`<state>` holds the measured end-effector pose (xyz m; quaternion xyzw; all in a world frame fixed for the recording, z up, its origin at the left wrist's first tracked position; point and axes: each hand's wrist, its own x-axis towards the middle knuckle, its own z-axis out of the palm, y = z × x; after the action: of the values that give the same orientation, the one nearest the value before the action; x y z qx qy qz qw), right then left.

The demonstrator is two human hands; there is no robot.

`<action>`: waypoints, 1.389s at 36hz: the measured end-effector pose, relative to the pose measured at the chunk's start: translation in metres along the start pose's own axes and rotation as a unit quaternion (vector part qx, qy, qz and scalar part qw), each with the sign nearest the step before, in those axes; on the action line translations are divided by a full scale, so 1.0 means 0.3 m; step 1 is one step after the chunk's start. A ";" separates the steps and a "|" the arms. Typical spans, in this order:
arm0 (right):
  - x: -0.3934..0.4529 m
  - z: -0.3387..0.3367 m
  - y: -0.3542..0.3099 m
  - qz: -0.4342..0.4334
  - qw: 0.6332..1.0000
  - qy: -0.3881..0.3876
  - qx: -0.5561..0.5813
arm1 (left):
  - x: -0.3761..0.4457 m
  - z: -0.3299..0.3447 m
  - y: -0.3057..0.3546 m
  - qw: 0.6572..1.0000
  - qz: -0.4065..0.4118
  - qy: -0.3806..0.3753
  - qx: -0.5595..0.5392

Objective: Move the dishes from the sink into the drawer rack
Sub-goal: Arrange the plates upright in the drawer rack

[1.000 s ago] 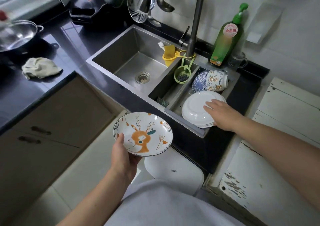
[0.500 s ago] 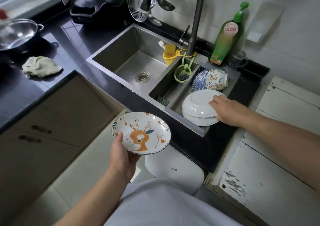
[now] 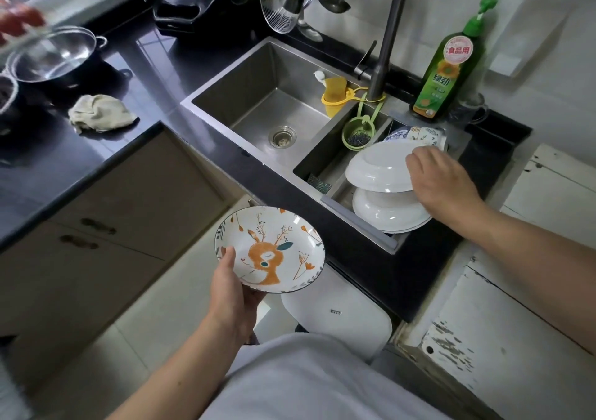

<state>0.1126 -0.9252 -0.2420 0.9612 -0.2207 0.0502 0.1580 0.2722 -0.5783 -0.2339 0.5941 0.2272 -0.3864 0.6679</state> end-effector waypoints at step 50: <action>-0.264 -0.913 -2.942 0.185 0.605 -0.380 0.675 | -0.590 -2.522 0.118 0.763 0.108 0.410 -0.487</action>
<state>0.4226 -0.0511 -0.2449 0.6661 -0.3378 -0.1572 -0.6461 0.3118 0.1985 -0.2216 0.3114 0.5714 0.1317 0.7478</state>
